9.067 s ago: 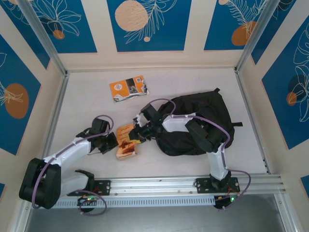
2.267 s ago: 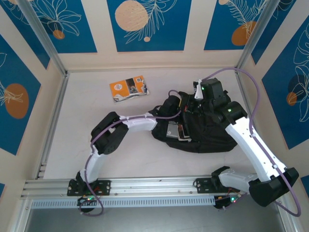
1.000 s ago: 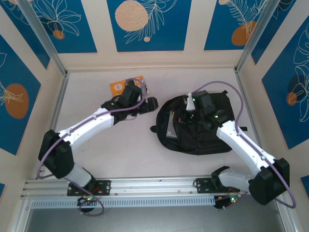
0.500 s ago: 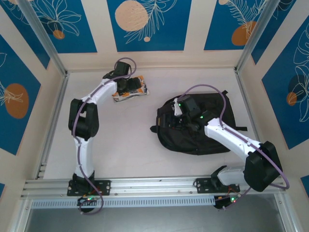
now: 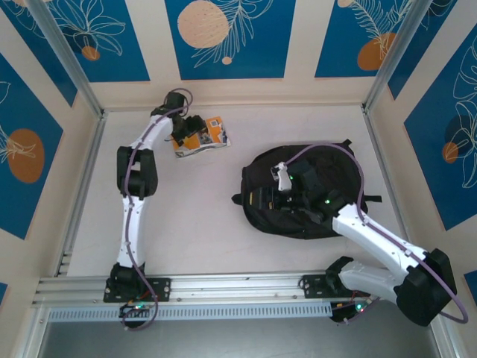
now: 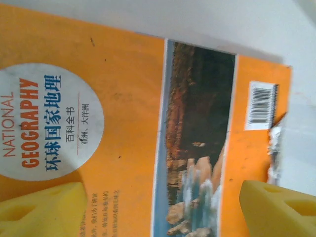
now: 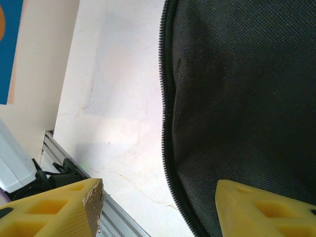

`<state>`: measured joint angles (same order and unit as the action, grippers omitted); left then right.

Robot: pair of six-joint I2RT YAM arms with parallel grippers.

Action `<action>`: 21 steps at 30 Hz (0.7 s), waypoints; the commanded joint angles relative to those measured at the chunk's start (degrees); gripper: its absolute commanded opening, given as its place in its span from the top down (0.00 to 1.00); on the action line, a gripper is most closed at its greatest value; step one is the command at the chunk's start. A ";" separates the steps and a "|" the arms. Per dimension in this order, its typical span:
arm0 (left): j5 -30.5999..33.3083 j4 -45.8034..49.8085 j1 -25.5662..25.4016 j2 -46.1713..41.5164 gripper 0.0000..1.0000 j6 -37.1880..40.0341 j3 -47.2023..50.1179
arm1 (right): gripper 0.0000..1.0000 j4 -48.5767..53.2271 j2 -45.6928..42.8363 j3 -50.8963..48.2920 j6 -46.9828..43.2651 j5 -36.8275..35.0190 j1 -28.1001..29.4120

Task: Pack the student bag
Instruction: Move the book to the center of the table.

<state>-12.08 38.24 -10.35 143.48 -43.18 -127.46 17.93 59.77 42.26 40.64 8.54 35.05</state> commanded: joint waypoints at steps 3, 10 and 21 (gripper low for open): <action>-0.26 2.89 -2.24 -0.74 0.19 -5.39 8.90 | 0.39 -0.50 -2.22 0.91 0.15 1.43 0.37; 1.32 -4.68 -3.21 -12.54 0.21 -11.03 31.69 | 0.40 1.92 -5.36 2.04 0.08 0.68 0.45; 1.81 -20.18 -13.72 -38.68 0.25 -25.23 69.53 | 0.40 6.07 -7.44 3.71 -0.36 -0.84 3.48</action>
<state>-10.72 12.27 -18.72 107.55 -62.59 -66.32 21.89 53.06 44.05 40.69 8.40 37.56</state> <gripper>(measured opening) 0.753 0.603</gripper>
